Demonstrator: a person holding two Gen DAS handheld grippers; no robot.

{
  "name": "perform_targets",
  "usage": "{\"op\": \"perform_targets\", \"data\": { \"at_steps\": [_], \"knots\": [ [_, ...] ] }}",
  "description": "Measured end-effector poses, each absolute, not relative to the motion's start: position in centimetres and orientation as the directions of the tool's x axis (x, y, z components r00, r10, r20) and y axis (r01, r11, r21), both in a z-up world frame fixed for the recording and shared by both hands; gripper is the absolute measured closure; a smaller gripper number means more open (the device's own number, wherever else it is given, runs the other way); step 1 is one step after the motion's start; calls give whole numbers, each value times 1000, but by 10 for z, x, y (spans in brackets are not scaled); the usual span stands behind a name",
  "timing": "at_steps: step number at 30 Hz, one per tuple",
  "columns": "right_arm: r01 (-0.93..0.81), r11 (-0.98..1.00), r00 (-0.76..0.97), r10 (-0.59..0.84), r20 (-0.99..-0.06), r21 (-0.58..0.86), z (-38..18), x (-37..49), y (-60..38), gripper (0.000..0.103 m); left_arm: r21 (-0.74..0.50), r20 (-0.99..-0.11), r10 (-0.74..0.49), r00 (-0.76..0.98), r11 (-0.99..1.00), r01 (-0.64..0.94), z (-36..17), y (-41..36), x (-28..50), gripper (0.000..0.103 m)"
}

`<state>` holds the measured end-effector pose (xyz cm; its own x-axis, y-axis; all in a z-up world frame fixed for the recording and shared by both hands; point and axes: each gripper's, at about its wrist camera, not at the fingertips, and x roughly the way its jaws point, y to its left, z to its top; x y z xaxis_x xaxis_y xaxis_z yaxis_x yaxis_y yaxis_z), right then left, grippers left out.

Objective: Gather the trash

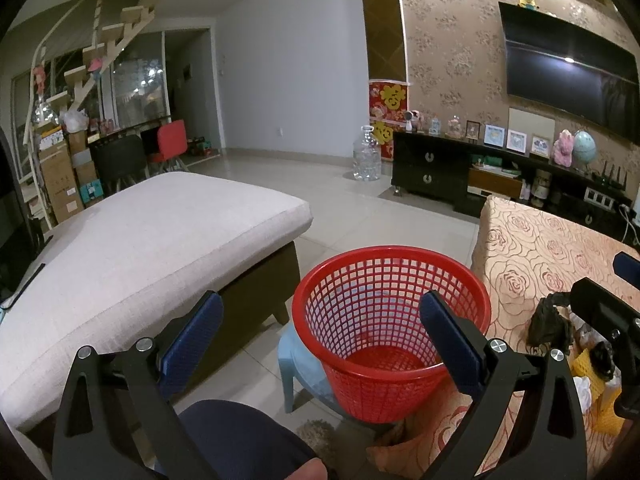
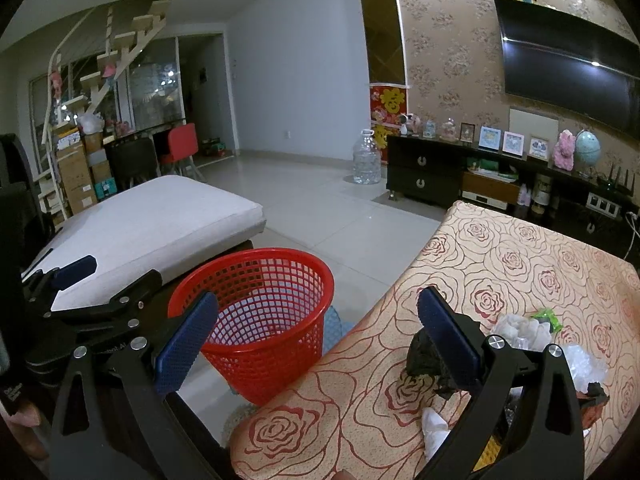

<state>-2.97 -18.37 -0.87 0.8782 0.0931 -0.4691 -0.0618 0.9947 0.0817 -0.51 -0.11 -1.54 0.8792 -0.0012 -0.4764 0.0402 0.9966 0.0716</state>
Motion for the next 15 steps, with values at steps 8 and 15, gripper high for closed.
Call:
{"op": "perform_targets", "data": {
  "at_steps": [8, 15],
  "knots": [
    [-62, 995, 878, 93, -470, 81, -8, -30, -184, 6, 72, -477, -1, 879, 997, 40, -14, -1, -4, 8],
    [-61, 995, 879, 93, -469, 83, -9, -32, -185, 6, 72, -479, -1, 878, 997, 40, -15, -1, -5, 8]
  ]
}}
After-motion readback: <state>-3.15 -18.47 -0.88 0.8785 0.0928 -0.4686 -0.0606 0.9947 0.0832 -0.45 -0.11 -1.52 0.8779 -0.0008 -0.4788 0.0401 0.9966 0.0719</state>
